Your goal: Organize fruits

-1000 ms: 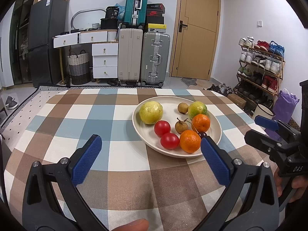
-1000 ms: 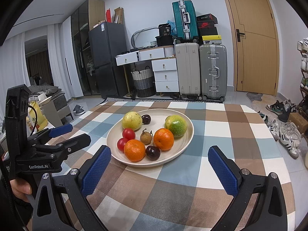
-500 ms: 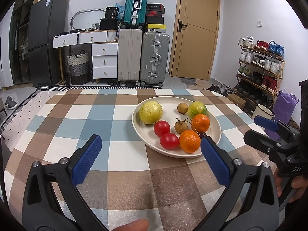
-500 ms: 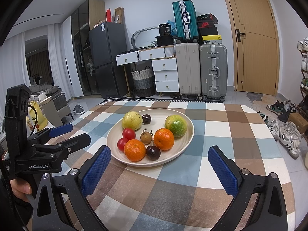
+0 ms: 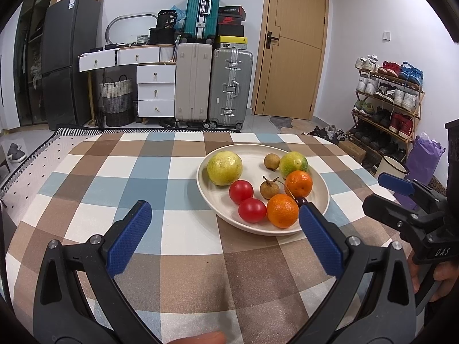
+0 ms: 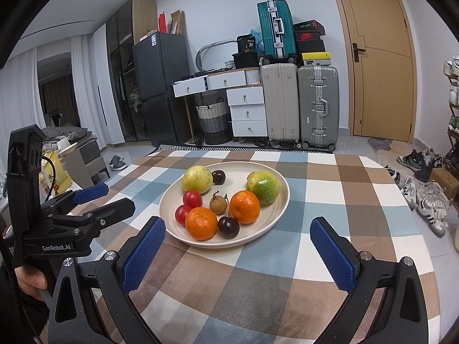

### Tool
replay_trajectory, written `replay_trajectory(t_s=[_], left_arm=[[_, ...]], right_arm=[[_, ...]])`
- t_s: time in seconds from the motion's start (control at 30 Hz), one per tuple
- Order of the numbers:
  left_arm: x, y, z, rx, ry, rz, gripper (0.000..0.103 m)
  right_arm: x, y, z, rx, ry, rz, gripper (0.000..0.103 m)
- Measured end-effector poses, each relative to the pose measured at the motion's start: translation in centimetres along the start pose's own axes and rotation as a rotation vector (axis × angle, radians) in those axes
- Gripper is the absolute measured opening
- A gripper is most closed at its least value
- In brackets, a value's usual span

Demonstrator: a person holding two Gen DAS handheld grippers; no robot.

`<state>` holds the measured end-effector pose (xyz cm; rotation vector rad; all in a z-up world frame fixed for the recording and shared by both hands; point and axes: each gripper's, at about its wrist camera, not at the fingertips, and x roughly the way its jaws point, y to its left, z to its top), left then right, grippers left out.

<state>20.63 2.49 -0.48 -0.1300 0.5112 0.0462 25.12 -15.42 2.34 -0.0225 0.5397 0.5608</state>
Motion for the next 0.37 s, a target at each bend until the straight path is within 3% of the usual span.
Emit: replay_trajectory(t_s=[0.37], left_arm=[[0.15,-0.51,-0.13,0.008,-0.008,-0.004,0.102]], right_arm=[[-0.03,0.00,0.02,0.000,0.000,0.000,0.103]])
